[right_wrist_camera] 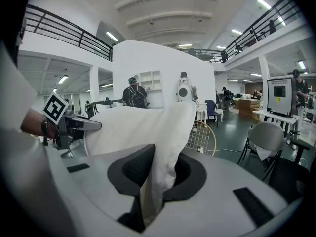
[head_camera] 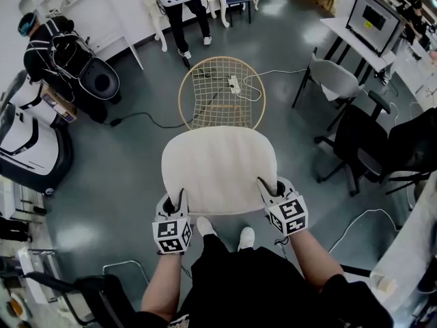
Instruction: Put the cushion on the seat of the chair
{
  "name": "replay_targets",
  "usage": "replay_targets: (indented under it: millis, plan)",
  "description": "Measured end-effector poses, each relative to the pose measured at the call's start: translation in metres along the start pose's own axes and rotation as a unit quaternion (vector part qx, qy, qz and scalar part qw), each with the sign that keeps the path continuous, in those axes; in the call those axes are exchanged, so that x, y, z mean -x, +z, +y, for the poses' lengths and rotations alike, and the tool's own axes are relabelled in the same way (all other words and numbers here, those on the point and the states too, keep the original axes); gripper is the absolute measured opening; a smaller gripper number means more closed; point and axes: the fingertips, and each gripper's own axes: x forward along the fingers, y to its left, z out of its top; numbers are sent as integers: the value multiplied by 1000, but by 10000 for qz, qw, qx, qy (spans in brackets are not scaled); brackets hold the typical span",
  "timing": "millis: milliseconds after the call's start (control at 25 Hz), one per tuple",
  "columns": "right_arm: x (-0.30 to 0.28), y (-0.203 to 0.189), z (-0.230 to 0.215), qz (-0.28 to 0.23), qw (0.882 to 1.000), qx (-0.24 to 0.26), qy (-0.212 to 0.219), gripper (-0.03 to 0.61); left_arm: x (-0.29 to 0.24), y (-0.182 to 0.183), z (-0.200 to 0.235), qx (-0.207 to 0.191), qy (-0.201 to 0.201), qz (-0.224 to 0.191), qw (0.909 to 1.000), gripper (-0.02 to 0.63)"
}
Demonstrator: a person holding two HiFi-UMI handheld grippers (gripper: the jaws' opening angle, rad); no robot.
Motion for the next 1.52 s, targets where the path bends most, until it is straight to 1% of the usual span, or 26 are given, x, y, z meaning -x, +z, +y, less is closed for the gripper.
replay_targets:
  millis: [280, 600, 1040, 1240, 1520]
  plan:
    - [-33, 14, 9, 49, 9999, -72, -52, 66, -18, 11, 33, -27, -73, 54, 10000, 89]
    - [-81, 33, 26, 115, 9997, -126, -170, 65, -44, 23, 83, -24, -225, 91, 9997, 89]
    - [-141, 46, 55, 176, 9989, -213, -373, 64, -72, 27, 150, -3, -434, 90, 9990, 89]
    - [-167, 53, 71, 170, 9987, -166, -443, 64, -82, 27, 181, 5, -512, 66, 9987, 89]
    - [-188, 63, 82, 115, 9986, -156, -501, 64, -91, 34, 207, -61, -573, 7, 9983, 89]
